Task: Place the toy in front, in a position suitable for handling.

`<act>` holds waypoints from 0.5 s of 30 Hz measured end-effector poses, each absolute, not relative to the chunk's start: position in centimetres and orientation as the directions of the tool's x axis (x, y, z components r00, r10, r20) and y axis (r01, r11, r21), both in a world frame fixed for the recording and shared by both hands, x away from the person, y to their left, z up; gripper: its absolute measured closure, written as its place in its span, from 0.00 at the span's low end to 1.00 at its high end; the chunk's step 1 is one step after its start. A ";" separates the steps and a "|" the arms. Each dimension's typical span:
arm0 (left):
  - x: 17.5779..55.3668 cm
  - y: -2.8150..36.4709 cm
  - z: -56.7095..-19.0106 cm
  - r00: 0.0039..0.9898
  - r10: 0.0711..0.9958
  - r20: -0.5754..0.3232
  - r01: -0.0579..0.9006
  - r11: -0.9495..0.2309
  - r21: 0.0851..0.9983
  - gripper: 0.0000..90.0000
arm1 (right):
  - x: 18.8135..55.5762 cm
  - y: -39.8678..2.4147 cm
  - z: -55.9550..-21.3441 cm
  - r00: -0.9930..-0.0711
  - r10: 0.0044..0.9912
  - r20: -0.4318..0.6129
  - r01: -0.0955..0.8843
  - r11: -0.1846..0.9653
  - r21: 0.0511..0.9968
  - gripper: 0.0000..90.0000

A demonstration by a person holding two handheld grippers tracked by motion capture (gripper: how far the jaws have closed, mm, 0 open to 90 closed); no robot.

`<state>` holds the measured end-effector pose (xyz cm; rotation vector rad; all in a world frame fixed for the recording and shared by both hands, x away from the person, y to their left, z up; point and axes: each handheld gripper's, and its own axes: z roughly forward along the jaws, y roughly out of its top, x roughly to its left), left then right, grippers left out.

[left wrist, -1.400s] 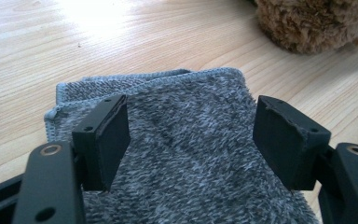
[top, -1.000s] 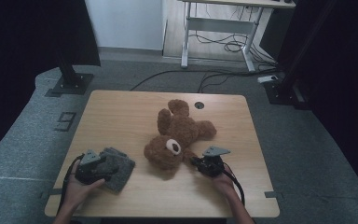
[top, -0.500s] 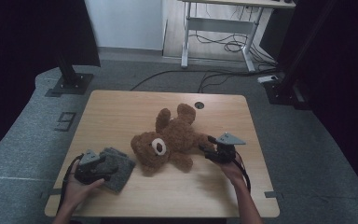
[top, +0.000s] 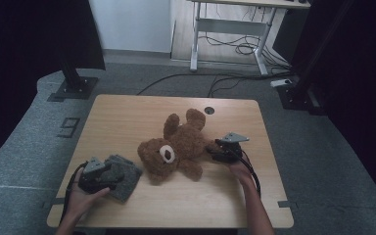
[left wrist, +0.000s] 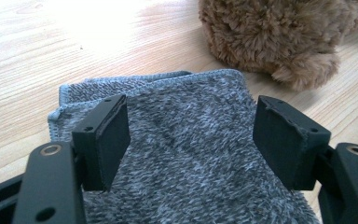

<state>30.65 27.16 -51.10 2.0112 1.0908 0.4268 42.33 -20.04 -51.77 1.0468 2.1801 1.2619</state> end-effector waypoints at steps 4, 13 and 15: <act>30.7 27.2 -51.1 0.572 0.817 -0.073 0.550 -0.316 0.773 0.31 | 42.7 -20.4 -51.8 -0.619 0.785 0.027 0.414 0.297 0.860 0.40; 30.7 27.1 -51.1 0.572 0.817 -0.074 0.551 -0.316 0.772 0.31 | 42.7 -20.8 -53.2 -0.610 0.790 0.066 0.457 0.282 0.843 0.52; 30.6 27.1 -51.1 0.573 0.816 -0.073 0.549 -0.317 0.773 0.31 | 42.4 -20.8 -53.2 -0.608 0.791 0.065 0.461 0.286 0.840 0.65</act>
